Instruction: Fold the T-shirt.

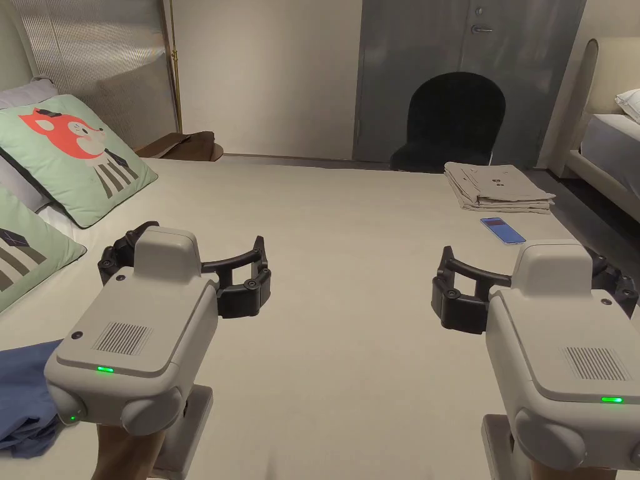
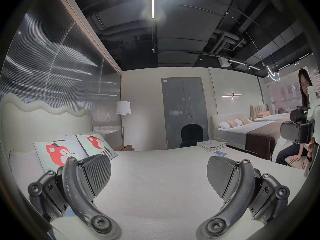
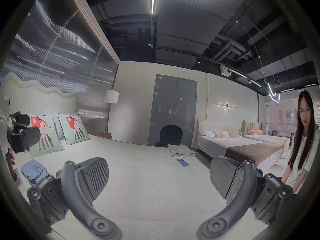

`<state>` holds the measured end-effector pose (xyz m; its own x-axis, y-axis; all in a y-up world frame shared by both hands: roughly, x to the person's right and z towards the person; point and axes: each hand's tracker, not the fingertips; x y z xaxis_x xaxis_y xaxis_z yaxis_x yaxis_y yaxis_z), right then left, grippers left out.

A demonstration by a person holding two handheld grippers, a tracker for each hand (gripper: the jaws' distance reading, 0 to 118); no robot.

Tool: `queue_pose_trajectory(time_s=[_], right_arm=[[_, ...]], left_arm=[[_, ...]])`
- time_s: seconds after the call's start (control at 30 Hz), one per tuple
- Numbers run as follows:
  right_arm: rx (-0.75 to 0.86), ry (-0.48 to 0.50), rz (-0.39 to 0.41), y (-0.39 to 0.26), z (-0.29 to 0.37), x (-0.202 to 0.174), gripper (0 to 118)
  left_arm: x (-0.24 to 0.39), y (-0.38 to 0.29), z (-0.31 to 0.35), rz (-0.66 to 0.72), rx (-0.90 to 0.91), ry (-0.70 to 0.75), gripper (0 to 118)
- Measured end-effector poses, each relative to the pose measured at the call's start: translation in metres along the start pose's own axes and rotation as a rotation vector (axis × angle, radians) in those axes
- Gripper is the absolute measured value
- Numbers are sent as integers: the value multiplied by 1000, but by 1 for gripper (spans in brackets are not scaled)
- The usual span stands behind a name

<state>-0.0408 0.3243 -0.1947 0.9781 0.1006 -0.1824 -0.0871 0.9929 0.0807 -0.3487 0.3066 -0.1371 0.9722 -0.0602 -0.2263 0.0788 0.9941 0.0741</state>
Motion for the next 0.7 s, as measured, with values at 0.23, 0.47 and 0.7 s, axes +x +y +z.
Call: queue_pose_trajectory(time_s=[0.23,0.47,0.7], right_arm=[[1,2,1,0,-1,-1,114],[5,4,-2,0,-2,-1,114],[10,5,-3,0,-2,-1,114]], left_arm=[[1,-1,-1,-12,-1,-4,111],[1,-2,-3,-23,-1,-8,111],[1,-1,-3,-29,2,-11,111]])
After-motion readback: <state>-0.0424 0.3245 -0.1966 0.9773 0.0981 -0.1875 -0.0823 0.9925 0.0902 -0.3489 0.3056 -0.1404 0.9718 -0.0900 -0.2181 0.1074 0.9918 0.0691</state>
